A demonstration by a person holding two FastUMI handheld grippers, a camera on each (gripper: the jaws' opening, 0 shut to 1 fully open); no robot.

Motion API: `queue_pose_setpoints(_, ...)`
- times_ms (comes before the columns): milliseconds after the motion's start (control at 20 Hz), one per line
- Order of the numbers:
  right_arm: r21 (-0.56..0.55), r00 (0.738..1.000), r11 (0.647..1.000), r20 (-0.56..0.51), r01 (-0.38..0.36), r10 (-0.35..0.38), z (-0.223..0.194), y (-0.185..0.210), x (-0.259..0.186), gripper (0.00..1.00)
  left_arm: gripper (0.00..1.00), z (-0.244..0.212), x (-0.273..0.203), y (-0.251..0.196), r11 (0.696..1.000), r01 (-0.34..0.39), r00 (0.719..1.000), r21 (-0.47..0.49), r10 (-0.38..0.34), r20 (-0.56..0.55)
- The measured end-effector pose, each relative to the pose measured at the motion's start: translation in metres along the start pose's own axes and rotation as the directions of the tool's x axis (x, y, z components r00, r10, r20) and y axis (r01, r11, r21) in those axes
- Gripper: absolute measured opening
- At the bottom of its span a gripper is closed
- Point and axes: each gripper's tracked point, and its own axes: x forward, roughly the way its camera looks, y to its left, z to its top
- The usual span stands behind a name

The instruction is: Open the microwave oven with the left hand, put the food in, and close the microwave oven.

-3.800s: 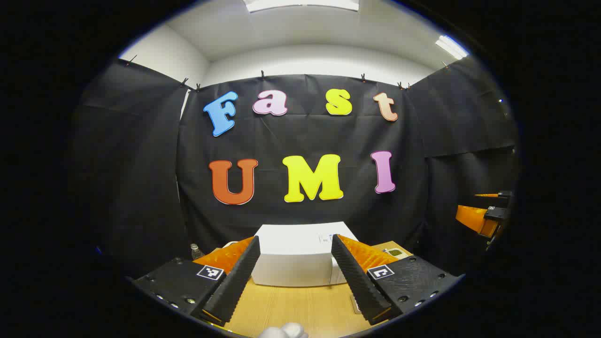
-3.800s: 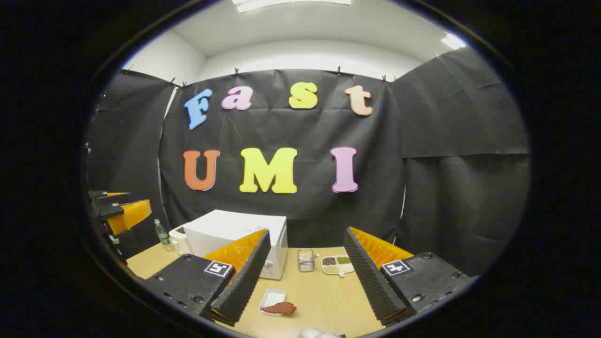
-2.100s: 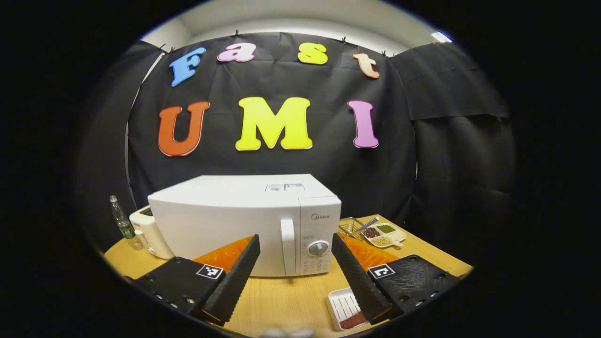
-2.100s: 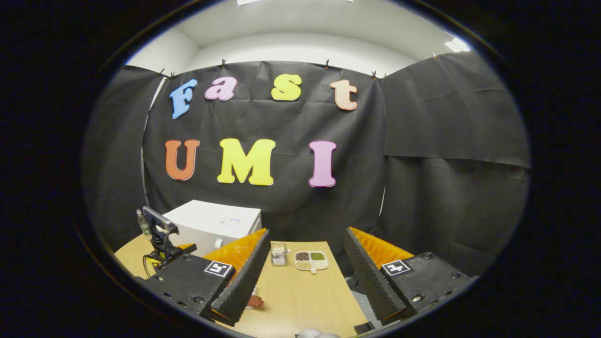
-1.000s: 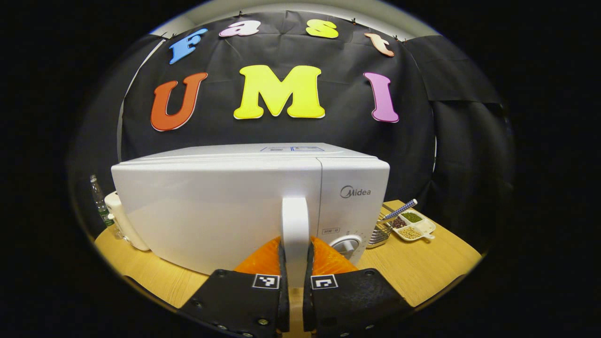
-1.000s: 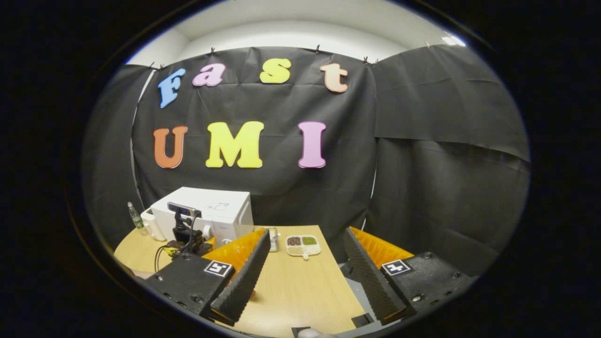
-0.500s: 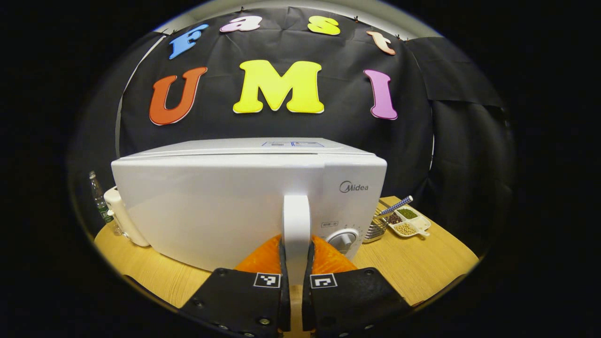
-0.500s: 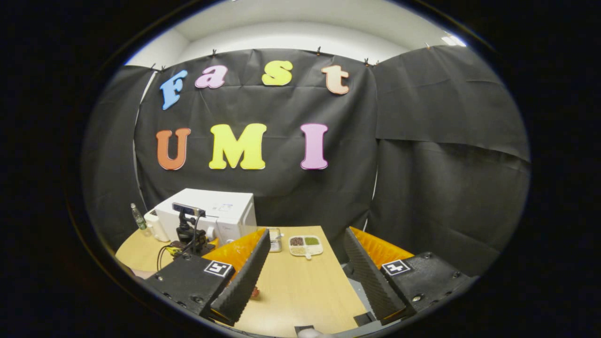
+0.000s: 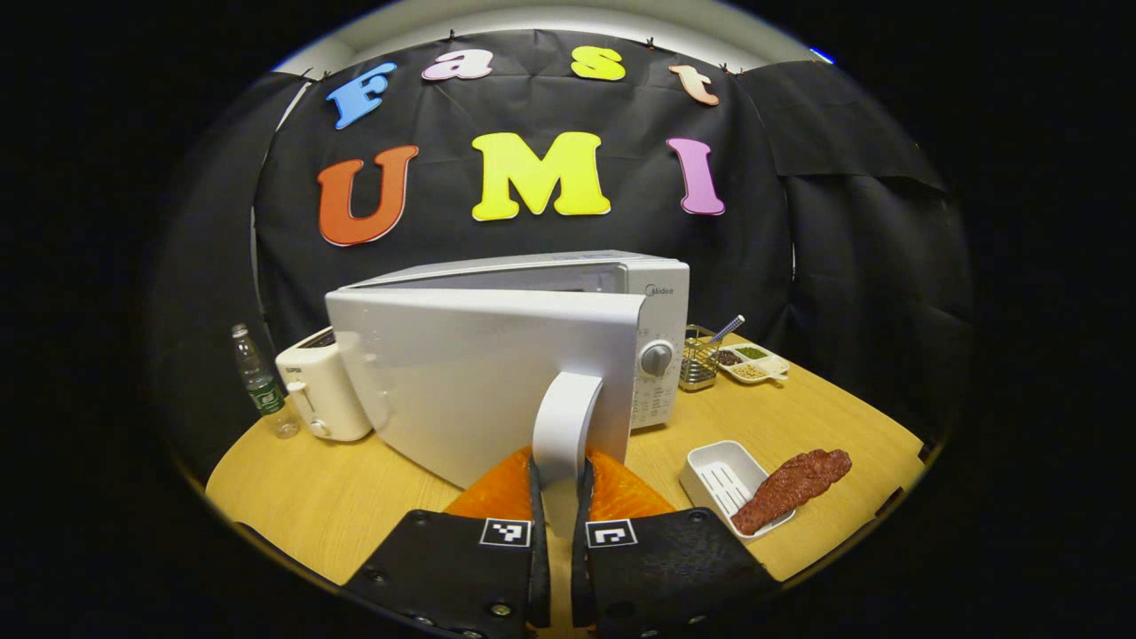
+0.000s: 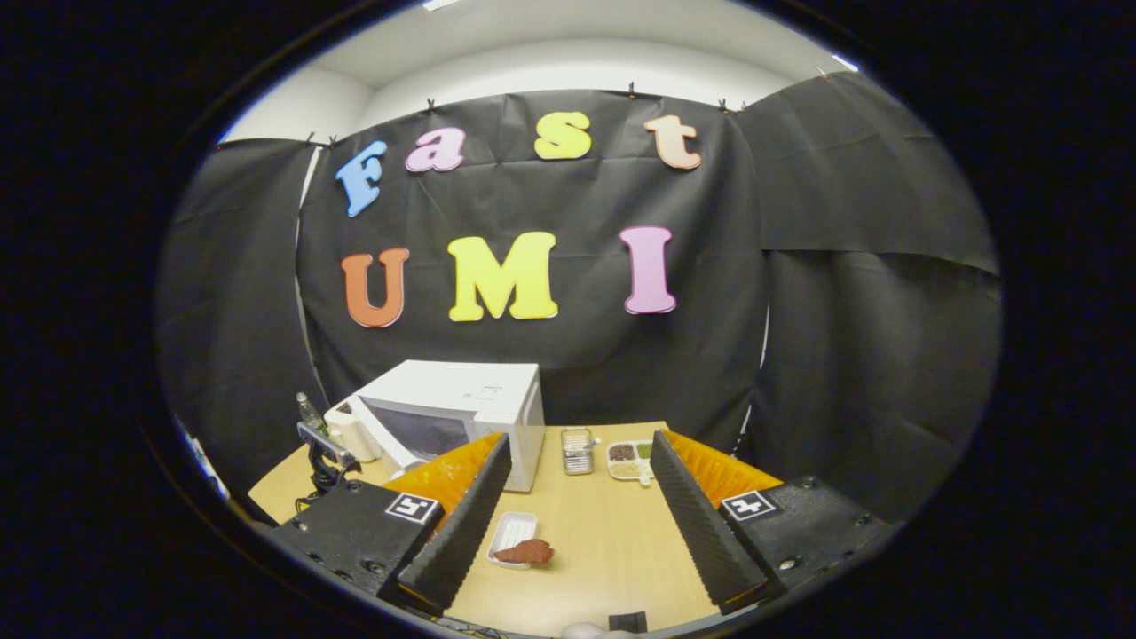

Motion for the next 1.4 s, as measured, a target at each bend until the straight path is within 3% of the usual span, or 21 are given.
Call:
queue_pose_setpoints(50, -0.005, 1.0, 1.0, 0.004, -0.02, 0.02, 0.001, 0.009, -0.001, 1.0, 0.08, -0.004, -0.011, 0.011, 1.0, -0.026, 1.0, -0.01, 0.026, -0.008)
queue_pose_setpoints(100, -0.012, 0.999, 0.999, 0.005, -0.04, 0.04, 0.001, 0.017, -0.002, 0.92, 0.08, -0.009, -0.02, 0.021, 0.999, -0.051, 0.999, -0.009, 0.05, -0.017)
queue_pose_setpoints(450, -0.01, 0.993, 0.993, -0.01, -0.12, 0.12, -0.012, 0.056, -0.011, 0.92, 0.13, -0.031, -0.076, 0.103, 0.972, -0.237, 0.97, -0.011, 0.236, -0.059)
queue_pose_setpoints(750, -0.004, 0.99, 0.99, -0.005, -0.141, 0.141, -0.015, 0.069, -0.023, 0.92, 0.25, -0.044, -0.095, 0.136, 0.967, -0.24, 0.967, -0.088, 0.23, -0.114)
queue_pose_setpoints(850, 0.003, 0.99, 0.99, -0.001, -0.142, 0.142, -0.015, 0.071, -0.026, 0.92, 0.42, -0.043, -0.1, 0.147, 0.961, -0.256, 0.964, -0.108, 0.244, -0.108)
queue_pose_setpoints(900, 0.005, 0.99, 0.99, 0.0, -0.142, 0.142, -0.015, 0.073, -0.026, 0.92, 0.62, -0.044, -0.102, 0.154, 0.957, -0.265, 0.961, -0.115, 0.253, -0.113)
queue_pose_setpoints(950, 0.005, 0.99, 0.99, -0.001, -0.142, 0.142, -0.017, 0.074, -0.027, 0.92, 0.74, -0.047, -0.106, 0.16, 0.954, -0.275, 0.958, -0.122, 0.262, -0.117)
queue_pose_setpoints(1000, 0.005, 0.989, 0.989, 0.001, -0.145, 0.145, -0.018, 0.076, -0.028, 0.92, 0.95, -0.047, -0.109, 0.162, 0.956, -0.264, 0.962, -0.13, 0.25, -0.112)
queue_pose_setpoints(1050, 0.002, 0.99, 0.99, -0.002, -0.143, 0.143, -0.019, 0.077, -0.028, 0.92, 0.89, -0.044, -0.111, 0.165, 0.955, -0.271, 0.96, -0.117, 0.26, -0.104)
queue_pose_setpoints(1100, 0.002, 0.989, 0.989, -0.006, -0.146, 0.146, -0.021, 0.08, -0.029, 0.92, 0.96, -0.043, -0.115, 0.169, 0.957, -0.273, 0.96, -0.1, 0.264, -0.097)
queue_pose_setpoints(1400, -0.003, 0.986, 0.986, -0.019, -0.168, 0.168, -0.029, 0.098, -0.024, 0.92, 0.95, -0.048, -0.145, 0.215, 0.94, -0.34, 0.938, -0.025, 0.337, -0.079)
